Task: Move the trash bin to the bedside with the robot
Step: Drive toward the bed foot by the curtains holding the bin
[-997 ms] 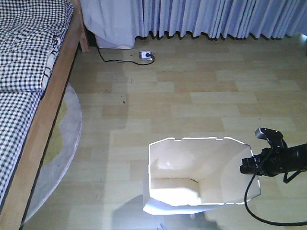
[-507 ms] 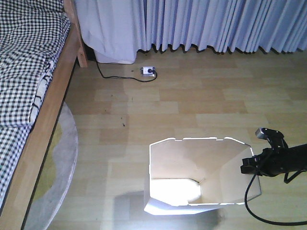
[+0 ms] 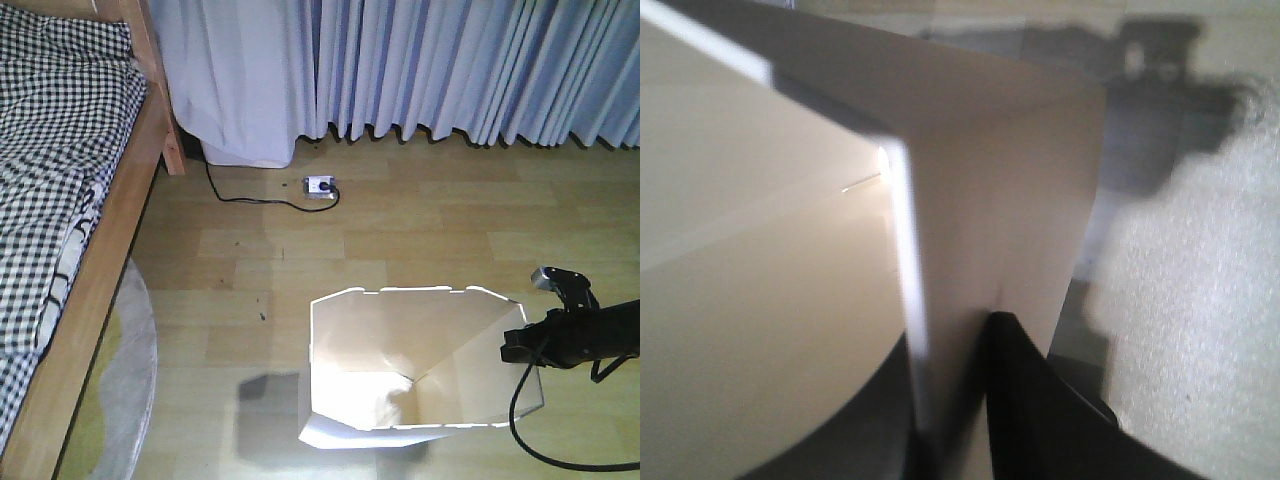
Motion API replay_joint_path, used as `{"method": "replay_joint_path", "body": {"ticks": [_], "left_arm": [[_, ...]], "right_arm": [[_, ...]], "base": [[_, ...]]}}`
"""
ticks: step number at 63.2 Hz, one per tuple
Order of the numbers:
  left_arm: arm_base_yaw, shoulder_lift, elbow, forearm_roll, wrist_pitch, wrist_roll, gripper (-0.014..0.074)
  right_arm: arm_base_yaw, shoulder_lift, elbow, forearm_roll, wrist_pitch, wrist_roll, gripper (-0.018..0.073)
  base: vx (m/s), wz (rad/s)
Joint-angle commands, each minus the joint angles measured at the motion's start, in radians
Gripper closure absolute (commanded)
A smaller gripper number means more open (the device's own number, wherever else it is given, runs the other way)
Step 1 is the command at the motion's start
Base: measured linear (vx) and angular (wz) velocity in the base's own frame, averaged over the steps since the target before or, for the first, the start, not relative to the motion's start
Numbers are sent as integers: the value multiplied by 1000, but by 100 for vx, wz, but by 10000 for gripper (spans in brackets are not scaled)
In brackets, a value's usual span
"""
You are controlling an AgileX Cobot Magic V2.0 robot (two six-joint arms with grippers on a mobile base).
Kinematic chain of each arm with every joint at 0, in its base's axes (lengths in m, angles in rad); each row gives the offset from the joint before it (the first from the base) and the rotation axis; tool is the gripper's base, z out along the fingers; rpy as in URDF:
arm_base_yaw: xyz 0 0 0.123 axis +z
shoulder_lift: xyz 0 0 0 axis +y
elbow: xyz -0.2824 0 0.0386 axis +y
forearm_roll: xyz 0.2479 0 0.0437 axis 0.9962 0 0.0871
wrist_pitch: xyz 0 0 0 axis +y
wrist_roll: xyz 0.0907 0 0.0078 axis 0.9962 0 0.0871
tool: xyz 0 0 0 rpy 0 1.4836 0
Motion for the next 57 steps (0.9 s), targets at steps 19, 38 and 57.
{"method": "replay_joint_path", "body": {"ticks": [19,38,57], "left_arm": [[-3,-10,28,-3,-78,-9,602],[-3,-10,28,-3,-78,-9,602],[-3,-10,28,-3,-78,-9,602]], "right_arm": [[-5,-66,-8,41,230,3,565],[-5,-66,-8,41,229,3,565],[-5,-66,-8,41,229,3,565]], "base": [[37,2],[35,-1],[34,1]]}}
